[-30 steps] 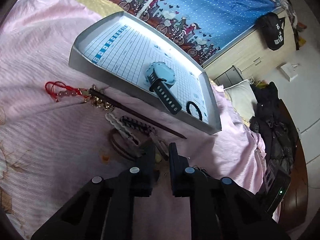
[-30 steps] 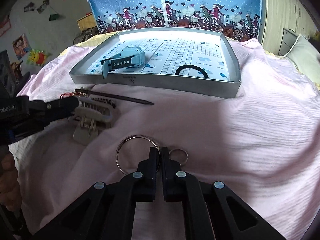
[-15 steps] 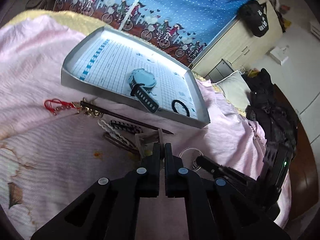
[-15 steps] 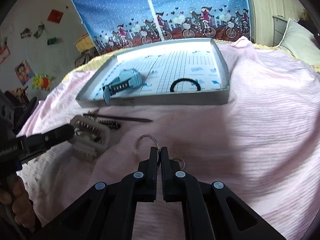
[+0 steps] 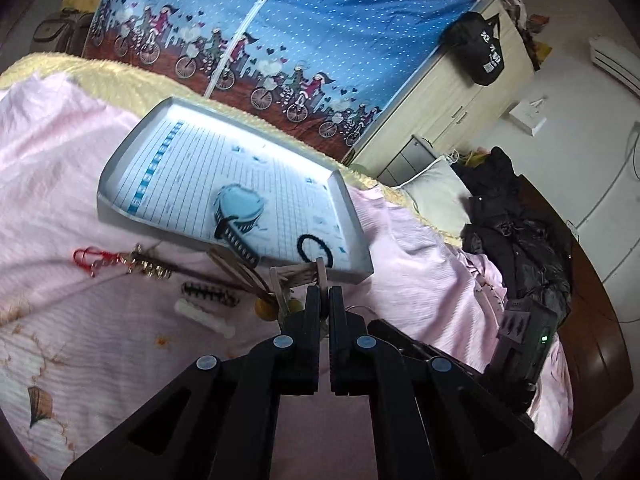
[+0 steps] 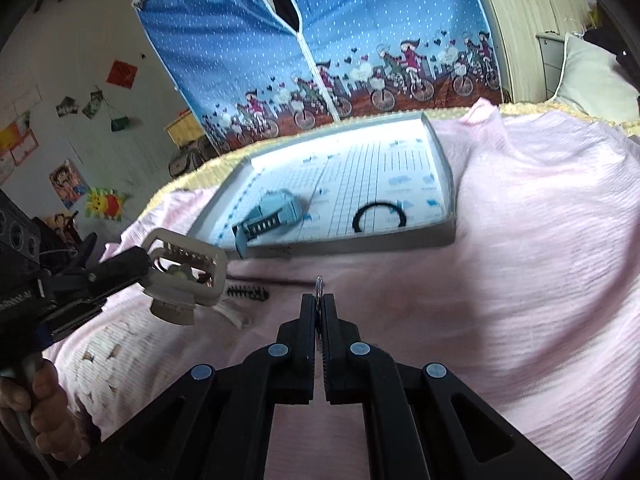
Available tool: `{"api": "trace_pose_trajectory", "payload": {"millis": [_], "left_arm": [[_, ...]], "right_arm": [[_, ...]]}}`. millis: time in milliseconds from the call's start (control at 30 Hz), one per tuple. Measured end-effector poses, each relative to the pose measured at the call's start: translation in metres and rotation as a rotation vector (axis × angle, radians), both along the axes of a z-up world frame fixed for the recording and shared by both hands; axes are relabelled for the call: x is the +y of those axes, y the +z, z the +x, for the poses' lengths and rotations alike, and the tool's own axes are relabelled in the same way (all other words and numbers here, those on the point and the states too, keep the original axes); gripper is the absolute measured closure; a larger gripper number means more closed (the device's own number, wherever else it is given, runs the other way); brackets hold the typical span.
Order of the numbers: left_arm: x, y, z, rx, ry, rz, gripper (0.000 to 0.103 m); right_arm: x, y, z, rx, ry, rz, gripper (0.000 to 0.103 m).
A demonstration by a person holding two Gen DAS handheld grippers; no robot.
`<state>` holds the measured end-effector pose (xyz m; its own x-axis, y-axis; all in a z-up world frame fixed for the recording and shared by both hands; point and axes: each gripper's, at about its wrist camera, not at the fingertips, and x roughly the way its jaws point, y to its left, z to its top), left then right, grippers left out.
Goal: Organize jewelry
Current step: 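Grasp the large silver ring with the right tool while the left tool grasps the white hair clip, then lower the ring and hair clip into the tray and open both tools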
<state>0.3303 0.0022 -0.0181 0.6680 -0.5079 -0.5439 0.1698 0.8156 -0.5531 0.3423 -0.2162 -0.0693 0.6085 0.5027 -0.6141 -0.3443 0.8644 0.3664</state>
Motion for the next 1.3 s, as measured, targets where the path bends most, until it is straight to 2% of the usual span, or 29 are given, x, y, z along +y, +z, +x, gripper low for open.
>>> {"api": "trace_pose_trajectory", "payload": {"millis": [233, 433, 567, 733, 867, 933, 1100, 1200, 1300], "left_arm": [[-0.009, 0.003, 0.030, -0.025, -0.006, 0.002, 0.102], [-0.021, 0.003, 0.064, -0.038, -0.057, -0.004, 0.102], [-0.021, -0.011, 0.078, 0.007, -0.068, -0.032, 0.102], [-0.018, -0.024, 0.064, 0.045, -0.111, -0.045, 0.102], [-0.015, -0.042, 0.045, 0.128, -0.152, -0.007, 0.102], [-0.014, -0.053, 0.034, 0.176, -0.169, 0.036, 0.102], [-0.012, -0.056, 0.010, 0.200, -0.230, 0.071, 0.101], [-0.017, -0.056, 0.003, 0.228, -0.278, 0.113, 0.101], [-0.020, -0.053, 0.002, 0.211, -0.245, 0.117, 0.101]], "right_arm": [[-0.019, 0.024, 0.017, -0.135, -0.056, 0.072, 0.100], [-0.029, 0.018, 0.065, -0.128, -0.112, 0.161, 0.100], [-0.035, 0.004, 0.079, -0.088, -0.121, 0.195, 0.100], [-0.034, -0.002, 0.078, -0.066, -0.104, 0.194, 0.100], [-0.028, 0.000, 0.075, -0.060, -0.078, 0.198, 0.100], [-0.025, -0.001, 0.073, -0.051, -0.064, 0.199, 0.100], [-0.013, -0.003, 0.072, 0.010, -0.009, 0.179, 0.100], [-0.005, -0.010, 0.070, 0.084, 0.018, 0.156, 0.100], [-0.002, -0.018, 0.068, 0.131, 0.025, 0.146, 0.100]]}}
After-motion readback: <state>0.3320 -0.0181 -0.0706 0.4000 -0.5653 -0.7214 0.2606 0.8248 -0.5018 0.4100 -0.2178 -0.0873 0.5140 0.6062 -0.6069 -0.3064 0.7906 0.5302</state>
